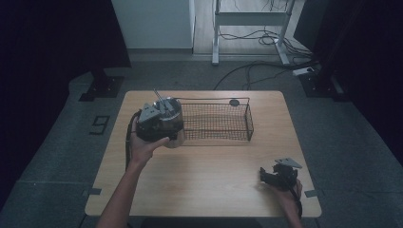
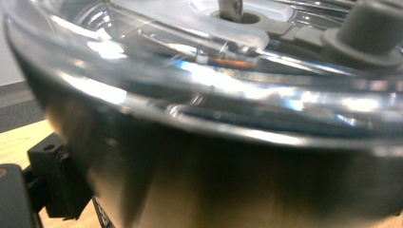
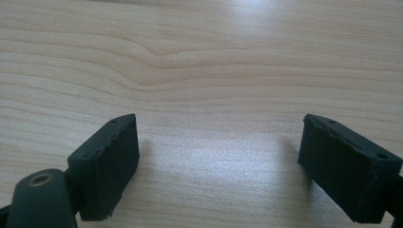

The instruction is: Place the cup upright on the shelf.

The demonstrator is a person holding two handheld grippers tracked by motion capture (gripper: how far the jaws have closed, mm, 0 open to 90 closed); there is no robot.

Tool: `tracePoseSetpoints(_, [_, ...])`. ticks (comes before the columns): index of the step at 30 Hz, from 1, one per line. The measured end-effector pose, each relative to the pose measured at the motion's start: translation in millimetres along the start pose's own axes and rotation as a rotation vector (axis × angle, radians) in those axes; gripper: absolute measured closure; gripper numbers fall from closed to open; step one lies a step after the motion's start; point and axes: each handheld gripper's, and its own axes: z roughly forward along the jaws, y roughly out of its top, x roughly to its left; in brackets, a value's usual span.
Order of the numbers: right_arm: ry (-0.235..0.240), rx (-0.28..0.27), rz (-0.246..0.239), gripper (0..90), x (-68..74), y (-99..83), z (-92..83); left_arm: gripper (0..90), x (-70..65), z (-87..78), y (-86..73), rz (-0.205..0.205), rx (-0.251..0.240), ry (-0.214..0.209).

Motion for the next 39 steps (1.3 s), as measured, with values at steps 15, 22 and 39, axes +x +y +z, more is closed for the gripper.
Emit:
tracePoseSetpoints(15, [-0.001,-0.002,0.000,13.0,0.0,-0.1,0.1,3.5,3.7,16.4,9.0,-0.004,0.002,-0.001])
tracePoseSetpoints(22, [0.000,-0.003,0.001,13.0,0.0,-0.1,0.2,3.5,6.6,23.5,14.5,-0.008,0.001,0.003])
tracePoseSetpoints(39, [-0.002,-0.003,0.004,13.0,-0.1,-0.1,0.2,3.6,4.4,37.1,28.6,0.006,-0.003,0.003])
